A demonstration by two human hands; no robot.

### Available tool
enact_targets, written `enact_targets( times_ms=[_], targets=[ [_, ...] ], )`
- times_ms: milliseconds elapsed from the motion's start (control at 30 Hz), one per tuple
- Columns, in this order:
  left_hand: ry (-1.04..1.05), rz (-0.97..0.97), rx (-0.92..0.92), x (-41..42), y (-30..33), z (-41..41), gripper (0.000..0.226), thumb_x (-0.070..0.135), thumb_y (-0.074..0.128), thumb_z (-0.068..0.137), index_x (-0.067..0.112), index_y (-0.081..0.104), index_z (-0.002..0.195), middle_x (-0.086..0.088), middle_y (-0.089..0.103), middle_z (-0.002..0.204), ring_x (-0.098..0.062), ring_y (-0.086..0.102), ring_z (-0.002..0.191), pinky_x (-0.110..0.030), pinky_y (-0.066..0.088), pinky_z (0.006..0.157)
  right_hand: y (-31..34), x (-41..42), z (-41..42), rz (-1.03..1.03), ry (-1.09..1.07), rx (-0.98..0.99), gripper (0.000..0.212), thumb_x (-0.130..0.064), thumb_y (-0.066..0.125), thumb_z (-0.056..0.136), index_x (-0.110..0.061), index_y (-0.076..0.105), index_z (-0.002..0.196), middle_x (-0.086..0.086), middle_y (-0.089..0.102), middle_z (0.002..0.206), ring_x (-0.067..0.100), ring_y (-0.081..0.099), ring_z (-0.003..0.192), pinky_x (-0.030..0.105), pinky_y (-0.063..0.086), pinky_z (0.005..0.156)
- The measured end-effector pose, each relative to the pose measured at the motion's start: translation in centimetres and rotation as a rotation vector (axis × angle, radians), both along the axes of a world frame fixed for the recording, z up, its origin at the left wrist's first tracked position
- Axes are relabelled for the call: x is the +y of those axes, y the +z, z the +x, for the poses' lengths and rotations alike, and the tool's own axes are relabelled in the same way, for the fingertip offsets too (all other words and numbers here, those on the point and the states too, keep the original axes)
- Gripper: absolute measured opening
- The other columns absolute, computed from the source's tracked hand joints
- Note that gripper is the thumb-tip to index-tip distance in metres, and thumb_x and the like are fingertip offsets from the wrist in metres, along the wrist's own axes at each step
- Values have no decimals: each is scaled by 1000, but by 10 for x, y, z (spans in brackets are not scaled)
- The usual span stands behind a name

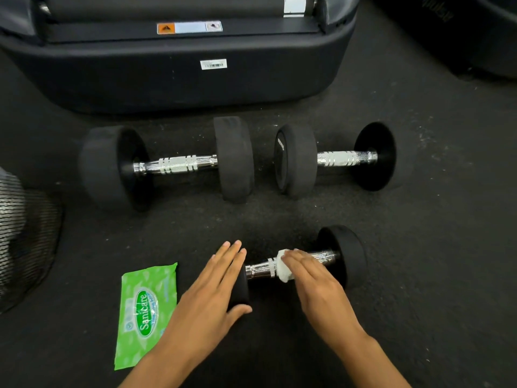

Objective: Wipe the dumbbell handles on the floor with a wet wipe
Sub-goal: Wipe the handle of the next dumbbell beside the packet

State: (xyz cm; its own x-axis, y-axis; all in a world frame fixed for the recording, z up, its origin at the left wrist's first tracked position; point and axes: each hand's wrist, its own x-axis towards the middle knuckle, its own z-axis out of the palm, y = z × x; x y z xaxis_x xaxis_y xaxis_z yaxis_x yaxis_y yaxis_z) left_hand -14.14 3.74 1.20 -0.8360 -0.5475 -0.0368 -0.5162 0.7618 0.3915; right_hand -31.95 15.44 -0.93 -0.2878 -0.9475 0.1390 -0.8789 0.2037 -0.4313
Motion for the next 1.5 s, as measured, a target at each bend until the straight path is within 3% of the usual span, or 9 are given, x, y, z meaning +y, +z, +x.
enact_targets(
  times_ms=[100, 233, 400, 667, 833, 900, 1033, 1333, 1500],
  targets=[
    [1, 27, 31, -1, -3, 1, 99, 38, 77, 68, 13, 21, 145, 1, 21, 153, -11, 11, 141, -25, 2, 112, -5, -5, 2, -18, -44, 29, 38, -9, 65, 84, -11, 60, 121, 3, 60, 125, 16, 50, 121, 28, 30, 107],
    [-19, 33, 38, -1, -5, 1, 97, 36, 77, 70, 12, 20, 145, 1, 21, 153, -11, 11, 141, -22, 2, 112, -1, -31, 13, -77, -78, 5, 36, -18, 41, 83, -9, 69, 102, 6, 70, 104, 19, 64, 101, 33, 41, 98],
    [7, 76, 43, -1, -7, 0, 102, 34, 81, 66, 16, 19, 145, 5, 22, 152, -7, 11, 141, -13, 4, 110, -13, -26, 27, -133, 100, 23, 32, -13, 47, 84, -8, 68, 108, 5, 66, 115, 17, 58, 112, 29, 36, 104],
    [6, 118, 41, 0, -6, 1, 100, 31, 79, 70, 19, 14, 145, 6, 17, 153, -5, 4, 141, -12, -4, 110, -11, -41, 32, -73, 78, 58, 36, -17, 41, 82, -11, 69, 104, 6, 68, 110, 21, 61, 108, 36, 34, 102],
    [11, 112, 56, 0, -5, 1, 97, 32, 75, 74, 18, 11, 147, 10, 11, 154, 0, -1, 141, -7, -4, 107, -14, -31, 12, -124, 138, 66, 32, -7, 61, 76, -9, 68, 107, 6, 67, 112, 20, 61, 108, 35, 38, 101],
    [1, 120, 67, 0, -6, 0, 94, 32, 72, 78, 20, 8, 145, 13, 6, 154, 1, -5, 140, -5, -7, 106, -14, -39, 18, -94, 134, 64, 31, -8, 56, 79, -8, 67, 108, 7, 68, 110, 20, 62, 107, 36, 36, 102],
    [2, 141, 64, 0, -6, 1, 95, 30, 76, 74, 17, 15, 146, 11, 11, 153, 0, 0, 141, -7, -5, 107, -17, -30, 18, -119, 207, 59, 32, -11, 55, 83, -7, 65, 113, 8, 64, 118, 19, 56, 115, 34, 37, 104],
    [7, 120, 95, 0, -10, 2, 99, 29, 81, 67, 17, 20, 145, 6, 21, 152, -6, 10, 141, -15, -1, 111, -13, -34, 15, -115, 196, 54, 30, -7, 57, 78, -6, 69, 105, 8, 68, 109, 19, 63, 105, 37, 39, 101],
    [9, 105, 106, -1, -11, 2, 99, 28, 82, 66, 16, 22, 144, 3, 24, 152, -9, 12, 141, -17, 2, 112, -8, -43, 23, -71, 190, 27, 35, -14, 44, 80, -7, 69, 104, 7, 70, 105, 19, 64, 101, 35, 39, 99]
  ],
)
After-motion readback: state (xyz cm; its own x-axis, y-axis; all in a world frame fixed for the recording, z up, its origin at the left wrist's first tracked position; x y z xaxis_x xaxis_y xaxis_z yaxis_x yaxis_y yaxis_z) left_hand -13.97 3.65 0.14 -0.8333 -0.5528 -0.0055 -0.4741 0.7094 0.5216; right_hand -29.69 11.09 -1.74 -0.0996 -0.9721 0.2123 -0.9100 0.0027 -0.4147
